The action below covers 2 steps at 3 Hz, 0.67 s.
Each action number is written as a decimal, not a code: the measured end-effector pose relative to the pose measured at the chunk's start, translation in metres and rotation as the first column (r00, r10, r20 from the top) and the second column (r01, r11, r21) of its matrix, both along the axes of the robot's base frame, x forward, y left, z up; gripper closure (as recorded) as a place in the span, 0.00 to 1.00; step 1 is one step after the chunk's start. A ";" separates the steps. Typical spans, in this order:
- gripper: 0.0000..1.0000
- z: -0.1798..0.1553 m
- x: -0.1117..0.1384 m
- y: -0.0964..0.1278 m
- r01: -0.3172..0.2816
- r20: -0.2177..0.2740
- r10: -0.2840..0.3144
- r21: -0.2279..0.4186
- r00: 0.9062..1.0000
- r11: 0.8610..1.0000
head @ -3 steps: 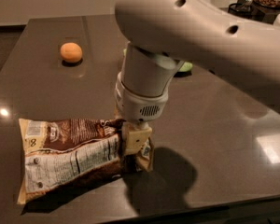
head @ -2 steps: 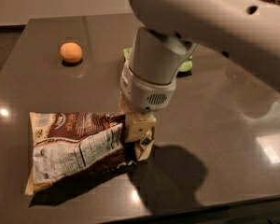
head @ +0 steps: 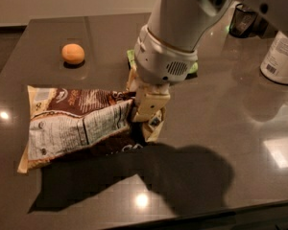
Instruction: Pick brown chip bag
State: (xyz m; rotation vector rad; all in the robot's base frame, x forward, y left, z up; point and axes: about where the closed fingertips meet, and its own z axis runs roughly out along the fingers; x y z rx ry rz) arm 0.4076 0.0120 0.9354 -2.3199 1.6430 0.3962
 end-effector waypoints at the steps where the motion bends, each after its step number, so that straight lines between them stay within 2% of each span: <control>1: 1.00 0.043 0.013 -0.009 -0.001 0.025 -0.001 0.061 1.000 0.998; 2: 1.00 0.049 0.015 -0.007 0.003 0.042 -0.006 0.075 0.999 0.997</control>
Offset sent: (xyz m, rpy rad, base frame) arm 0.0142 -0.0222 0.0562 0.0679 0.0044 0.0065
